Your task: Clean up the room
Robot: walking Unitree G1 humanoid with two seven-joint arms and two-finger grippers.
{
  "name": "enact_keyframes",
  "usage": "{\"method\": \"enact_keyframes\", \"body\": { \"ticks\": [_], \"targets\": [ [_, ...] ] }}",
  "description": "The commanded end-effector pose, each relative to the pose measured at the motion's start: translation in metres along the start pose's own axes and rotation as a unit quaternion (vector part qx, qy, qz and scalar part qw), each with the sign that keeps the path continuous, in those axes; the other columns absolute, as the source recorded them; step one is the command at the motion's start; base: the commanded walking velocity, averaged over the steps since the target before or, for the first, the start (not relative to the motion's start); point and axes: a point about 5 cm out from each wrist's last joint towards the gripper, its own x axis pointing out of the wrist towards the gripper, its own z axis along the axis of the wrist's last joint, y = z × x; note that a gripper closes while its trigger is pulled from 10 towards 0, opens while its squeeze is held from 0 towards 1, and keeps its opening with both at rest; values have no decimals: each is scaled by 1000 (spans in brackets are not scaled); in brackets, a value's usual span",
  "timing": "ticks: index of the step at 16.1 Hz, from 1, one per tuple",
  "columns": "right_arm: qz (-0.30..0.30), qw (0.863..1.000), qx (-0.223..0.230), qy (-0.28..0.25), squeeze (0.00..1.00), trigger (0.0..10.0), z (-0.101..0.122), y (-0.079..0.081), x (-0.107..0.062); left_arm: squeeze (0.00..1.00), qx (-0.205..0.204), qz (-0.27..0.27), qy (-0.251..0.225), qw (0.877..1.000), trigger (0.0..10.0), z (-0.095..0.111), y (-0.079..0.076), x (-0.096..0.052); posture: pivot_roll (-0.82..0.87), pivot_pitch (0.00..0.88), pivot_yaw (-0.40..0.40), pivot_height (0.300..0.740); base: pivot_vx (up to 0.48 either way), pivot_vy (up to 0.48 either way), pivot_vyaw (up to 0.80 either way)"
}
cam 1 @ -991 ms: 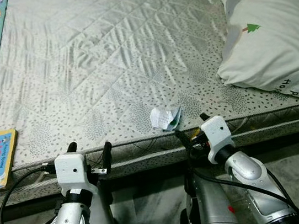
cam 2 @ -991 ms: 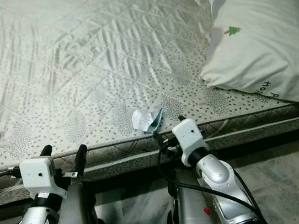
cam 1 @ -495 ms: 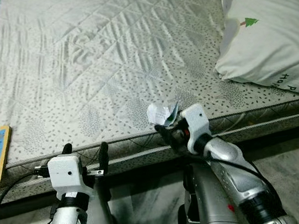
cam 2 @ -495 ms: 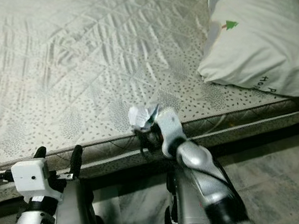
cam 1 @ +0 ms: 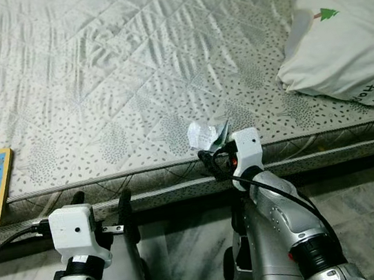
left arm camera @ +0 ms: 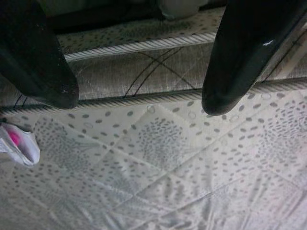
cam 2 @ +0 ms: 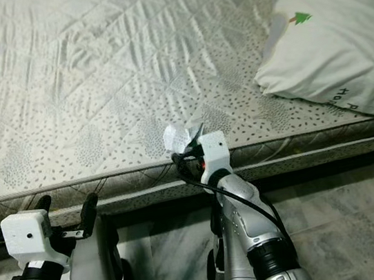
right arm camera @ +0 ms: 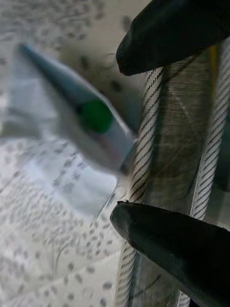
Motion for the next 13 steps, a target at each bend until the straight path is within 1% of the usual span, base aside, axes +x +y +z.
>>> {"method": "enact_keyframes", "body": {
  "ticks": [1, 2, 4, 7, 9, 11, 13],
  "targets": [
    [-9, 999, 26, 21, 0, 10000, -8, -1, -1, 0, -1, -3, 9, 1000, 10000, 1, 0, -6, 165, 358, -62, 525, 0, 0, 0],
    [-8, 999, 24, 21, 0, 10000, -7, 0, 1, 0, -2, -3, 12, 1000, 10000, 1, 0, -7, 165, 359, -62, 525, 0, 0, 0],
    [-3, 999, 41, 20, 0, 10000, -4, 1, 4, 0, -3, -3, 19, 1000, 10000, 0, 1, -9, 168, 360, -62, 525, 0, 0, 0],
    [3, 999, 41, 21, 0, 10000, 1, -7, 3, 0, -5, -2, 23, 1000, 10000, -1, 2, -7, 161, 352, -68, 525, 0, 0, 0],
    [16, 999, 37, 25, 0, 10000, 2, -17, -2, 0, -10, -4, 25, 1000, 10000, -3, 0, -7, 152, 349, -69, 525, 0, 0, 0],
    [29, 998, 39, 31, 0, 10000, 1, -22, -7, 0, -13, -7, 27, 1000, 10000, -4, -1, -7, 147, 346, -66, 525, 0, 0, 0],
    [48, 996, 57, 39, 0, 10000, 0, -25, -14, 0, -17, -16, 30, 999, 10000, -6, -3, -5, 140, 343, -57, 525, 0, 0, 0]
  ]
}}
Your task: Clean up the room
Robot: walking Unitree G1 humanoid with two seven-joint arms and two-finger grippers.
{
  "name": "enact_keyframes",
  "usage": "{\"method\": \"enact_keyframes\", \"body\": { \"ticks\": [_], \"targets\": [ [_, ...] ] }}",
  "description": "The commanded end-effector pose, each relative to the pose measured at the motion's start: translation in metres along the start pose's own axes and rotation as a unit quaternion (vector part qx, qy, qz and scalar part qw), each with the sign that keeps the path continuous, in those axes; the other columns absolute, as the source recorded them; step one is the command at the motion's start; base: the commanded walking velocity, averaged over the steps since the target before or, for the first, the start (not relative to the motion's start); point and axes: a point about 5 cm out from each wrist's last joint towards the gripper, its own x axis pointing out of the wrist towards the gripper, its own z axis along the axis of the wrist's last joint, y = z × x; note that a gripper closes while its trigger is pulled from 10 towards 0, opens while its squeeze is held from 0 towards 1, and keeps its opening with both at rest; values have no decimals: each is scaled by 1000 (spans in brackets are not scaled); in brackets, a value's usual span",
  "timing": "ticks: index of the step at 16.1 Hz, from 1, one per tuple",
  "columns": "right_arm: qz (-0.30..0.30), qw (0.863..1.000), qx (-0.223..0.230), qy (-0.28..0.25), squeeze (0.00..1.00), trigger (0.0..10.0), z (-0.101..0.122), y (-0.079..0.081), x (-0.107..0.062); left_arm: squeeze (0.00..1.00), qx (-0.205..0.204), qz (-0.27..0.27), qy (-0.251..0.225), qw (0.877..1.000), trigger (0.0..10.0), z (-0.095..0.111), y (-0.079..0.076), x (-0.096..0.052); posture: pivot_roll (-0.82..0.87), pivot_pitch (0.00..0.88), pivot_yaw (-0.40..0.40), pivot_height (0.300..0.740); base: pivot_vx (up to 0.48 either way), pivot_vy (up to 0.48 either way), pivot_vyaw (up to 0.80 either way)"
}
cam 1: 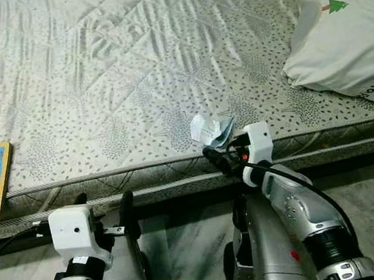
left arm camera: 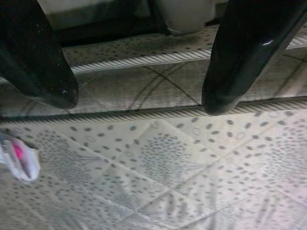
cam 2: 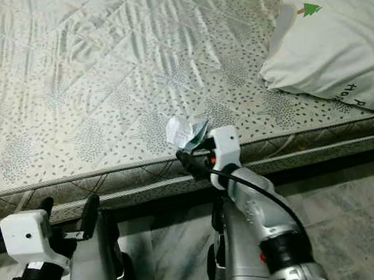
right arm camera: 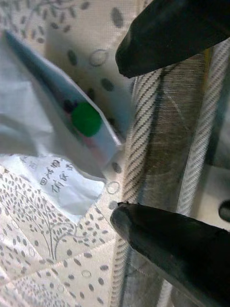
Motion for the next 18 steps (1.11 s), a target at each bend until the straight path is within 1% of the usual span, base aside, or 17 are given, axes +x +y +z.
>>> {"method": "enact_keyframes", "body": {
  "ticks": [1, 4, 5, 7, 11, 13, 16, 18],
  "targets": [
    [-5, 999, 32, 23, 0, 10000, -11, -6, -7, 0, -3, -7, 18, 1000, 10000, -6, -1, -2, 139, 342, -55, 525, 0, 0, 0],
    [0, 994, 108, 4, 0, 10000, -3, -3, -7, 0, -7, -19, 20, 1000, 10000, -7, -2, 1, 134, 336, -42, 525, 0, 0, 0],
    [-1, 993, 119, 2, 0, 10000, -1, -3, -6, 0, -7, -21, 20, 1000, 10000, -7, -2, 2, 134, 336, -41, 525, 0, 0, 0],
    [1, 987, 162, -4, 0, 10000, 1, 3, -3, 0, -7, -22, 19, 1000, 10000, -7, -1, 4, 136, 332, -39, 525, 0, 0, 0],
    [0, 985, 172, -4, 0, 10000, 3, 12, -1, 0, -7, -23, 19, 1000, 10000, -7, 0, 6, 138, 327, -37, 525, 0, 0, 0],
    [-8, 984, 179, -17, 0, 10000, 7, 18, 3, 0, -7, -24, 19, 1000, 10000, -8, 0, 7, 138, 326, -36, 525, 0, 0, 0],
    [-22, 988, 145, -48, 0, 10000, 14, 25, 6, 0, -6, -25, 18, 999, 10000, -7, -1, 6, 142, 329, -33, 525, 0, 0, 0],
    [-29, 987, 146, -63, 0, 10000, 15, 31, 8, 0, -6, -25, 20, 999, 10000, -7, -2, 3, 154, 340, -32, 525, 0, 0, 0]
  ]
}}
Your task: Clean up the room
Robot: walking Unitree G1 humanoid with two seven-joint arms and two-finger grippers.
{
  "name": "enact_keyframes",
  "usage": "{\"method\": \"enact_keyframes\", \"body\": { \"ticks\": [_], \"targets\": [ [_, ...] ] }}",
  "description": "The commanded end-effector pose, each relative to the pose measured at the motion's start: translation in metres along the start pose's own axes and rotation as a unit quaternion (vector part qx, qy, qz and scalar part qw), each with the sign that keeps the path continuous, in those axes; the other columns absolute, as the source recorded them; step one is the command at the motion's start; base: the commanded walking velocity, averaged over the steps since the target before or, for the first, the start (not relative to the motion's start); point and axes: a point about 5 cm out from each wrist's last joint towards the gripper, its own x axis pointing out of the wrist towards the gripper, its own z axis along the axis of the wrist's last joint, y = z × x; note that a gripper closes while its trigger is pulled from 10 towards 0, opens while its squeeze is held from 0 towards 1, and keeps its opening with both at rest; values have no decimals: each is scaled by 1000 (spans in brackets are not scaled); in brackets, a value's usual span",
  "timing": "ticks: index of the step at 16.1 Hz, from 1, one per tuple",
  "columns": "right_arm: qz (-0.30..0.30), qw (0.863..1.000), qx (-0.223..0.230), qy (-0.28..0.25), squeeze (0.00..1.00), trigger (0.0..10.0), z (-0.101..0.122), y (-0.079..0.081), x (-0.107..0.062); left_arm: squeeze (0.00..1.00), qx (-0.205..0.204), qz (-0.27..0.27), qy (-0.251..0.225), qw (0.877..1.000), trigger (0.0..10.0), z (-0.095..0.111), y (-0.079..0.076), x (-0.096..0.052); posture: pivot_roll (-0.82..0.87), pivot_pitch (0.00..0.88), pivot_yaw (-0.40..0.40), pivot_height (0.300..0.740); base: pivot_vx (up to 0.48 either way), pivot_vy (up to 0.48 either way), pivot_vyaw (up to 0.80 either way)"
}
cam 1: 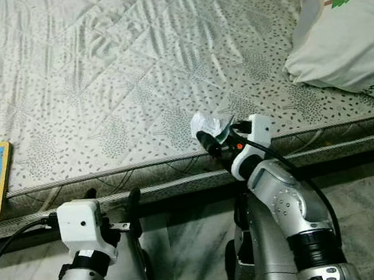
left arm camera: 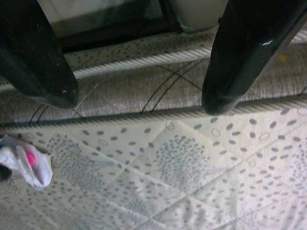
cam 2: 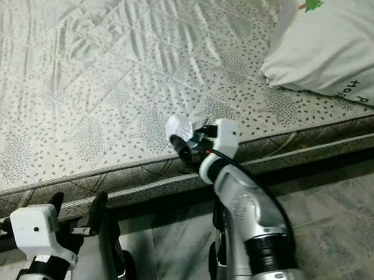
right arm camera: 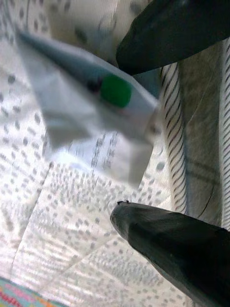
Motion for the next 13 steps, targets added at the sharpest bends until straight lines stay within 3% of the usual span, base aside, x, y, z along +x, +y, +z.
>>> {"method": "enact_keyframes", "body": {
  "ticks": [1, 7, 8, 9, 12, 13],
  "targets": [
    [-14, 1000, -7, -11, 0, 10000, -1, 1, -1, 0, 0, 2, 12, 1000, 10000, -3, 1, -5, 157, 343, -33, 525, 0, 0, 0],
    [-41, 998, -46, -33, 0, 9882, -5, 18, 15, 0, 2, 11, 14, 1000, 10000, -2, 2, -9, 175, 353, -38, 525, 0, 0, 0],
    [-42, 996, -68, -39, 0, 9020, -6, 22, 18, 0, 3, 12, 14, 1000, 10000, -2, 3, -9, 184, 354, -38, 525, 0, 0, 0],
    [-41, 994, -89, -39, 0, 10000, -11, 26, 23, 0, 4, 13, 14, 1000, 10000, -2, 3, -9, 189, 353, -37, 525, 0, 0, 0],
    [-62, 991, -109, -55, 0, 10000, -14, 26, 30, 0, 6, 17, 8, 1000, 10000, 0, 2, -9, 200, 354, -39, 525, 0, 0, 0],
    [-77, 988, -120, -64, 0, 4784, -12, 25, 35, 0, 7, 16, 8, 1000, 10000, 0, 1, -10, 211, 357, -41, 525, 0, 0, 0]
  ]
}}
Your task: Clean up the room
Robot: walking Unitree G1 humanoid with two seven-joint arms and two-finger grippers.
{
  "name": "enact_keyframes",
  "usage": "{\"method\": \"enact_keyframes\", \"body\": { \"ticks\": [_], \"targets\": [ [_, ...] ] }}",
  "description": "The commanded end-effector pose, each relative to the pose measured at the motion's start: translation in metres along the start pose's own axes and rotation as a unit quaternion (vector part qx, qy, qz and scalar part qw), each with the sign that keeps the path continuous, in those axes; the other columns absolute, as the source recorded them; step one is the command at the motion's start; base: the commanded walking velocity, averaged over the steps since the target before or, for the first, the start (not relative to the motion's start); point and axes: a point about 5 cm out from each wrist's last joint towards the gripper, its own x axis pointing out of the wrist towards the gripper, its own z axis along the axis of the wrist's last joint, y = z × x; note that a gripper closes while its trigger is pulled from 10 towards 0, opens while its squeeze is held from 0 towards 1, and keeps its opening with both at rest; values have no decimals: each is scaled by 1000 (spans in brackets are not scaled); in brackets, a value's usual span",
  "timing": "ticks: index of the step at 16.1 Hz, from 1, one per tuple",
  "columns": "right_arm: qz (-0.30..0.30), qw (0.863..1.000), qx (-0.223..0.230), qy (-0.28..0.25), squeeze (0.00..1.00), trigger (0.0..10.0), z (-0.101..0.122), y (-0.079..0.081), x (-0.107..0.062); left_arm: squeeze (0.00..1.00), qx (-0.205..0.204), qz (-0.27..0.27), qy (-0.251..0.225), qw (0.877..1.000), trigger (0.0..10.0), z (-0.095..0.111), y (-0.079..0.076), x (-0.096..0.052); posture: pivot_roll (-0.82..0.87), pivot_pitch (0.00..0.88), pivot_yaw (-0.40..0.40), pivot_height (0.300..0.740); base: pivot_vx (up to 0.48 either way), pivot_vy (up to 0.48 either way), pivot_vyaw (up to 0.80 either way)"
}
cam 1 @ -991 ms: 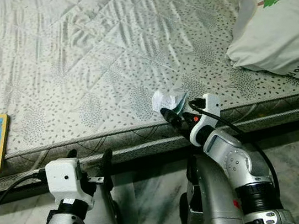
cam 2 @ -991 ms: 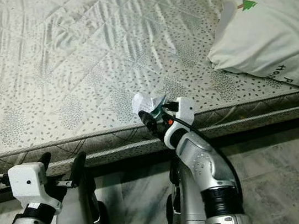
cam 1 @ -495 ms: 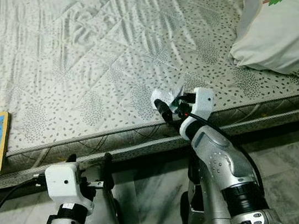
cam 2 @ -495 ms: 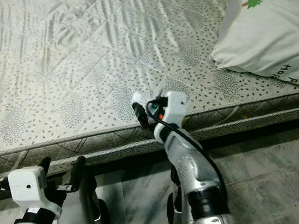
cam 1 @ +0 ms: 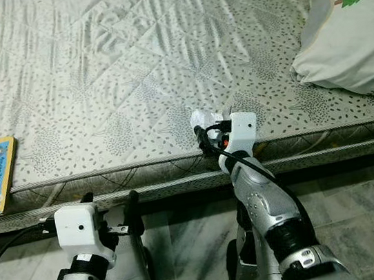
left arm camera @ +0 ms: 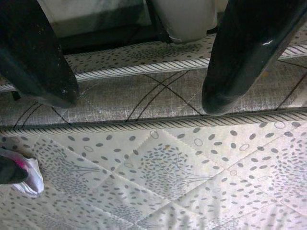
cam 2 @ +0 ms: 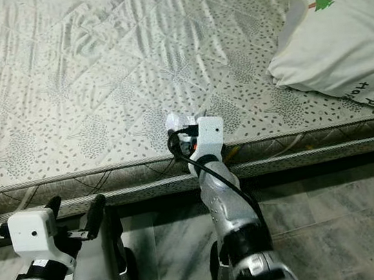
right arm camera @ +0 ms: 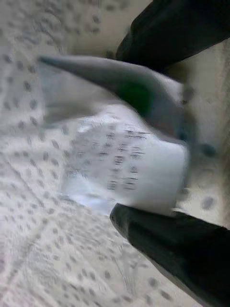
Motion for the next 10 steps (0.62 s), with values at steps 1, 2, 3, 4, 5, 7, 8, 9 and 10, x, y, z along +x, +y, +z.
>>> {"method": "enact_keyframes", "body": {
  "ticks": [1, 2, 3, 4, 5, 7, 8, 9, 10],
  "targets": [
    [9, 1000, 15, -10, 0, 0, 1, 21, 5, 0, 5, 3, 7, 1000, 10000, -1, 0, -5, 219, 359, -43, 525, 0, 0, 0],
    [0, 1000, 11, -15, 0, 0, 3, 20, 7, 0, 6, 4, 7, 1000, 10000, -1, 0, -6, 221, 359, -44, 525, 0, 0, 0],
    [-4, 1000, 10, -18, 0, 0, 4, 21, 10, 0, 8, 7, 7, 1000, 10000, -1, 1, -7, 231, 359, -48, 525, 0, 0, 0],
    [-10, 1000, 7, -23, 0, 0, 6, 21, 14, 0, 9, 12, 8, 1000, 10000, -1, 1, -8, 238, 357, -53, 525, 0, 0, 0],
    [-12, 1000, 5, -23, 0, 0, 6, 20, 15, 0, 9, 13, 9, 1000, 10000, -1, 1, -8, 238, 357, -53, 525, 0, 0, 0],
    [-19, 999, 1, -27, 0, 0, 6, 16, 16, 0, 10, 15, 8, 1000, 10000, -2, 1, -9, 237, 349, -57, 525, 0, 0, 0],
    [-23, 999, -1, -28, 0, 0, 6, 13, 16, 0, 10, 16, 8, 1000, 10000, -2, 0, -8, 232, 342, -58, 525, 0, 0, 0],
    [-30, 999, -6, -30, 0, 0, 5, 8, 16, 0, 9, 14, 6, 1000, 10000, -3, -1, -7, 228, 332, -59, 525, 0, 0, 0],
    [-37, 999, -9, -31, 0, 0, 5, 2, 16, 0, 11, 3, 0, 1000, 10000, -2, -3, -4, 222, 322, -60, 525, 0, 0, 0]
  ]
}}
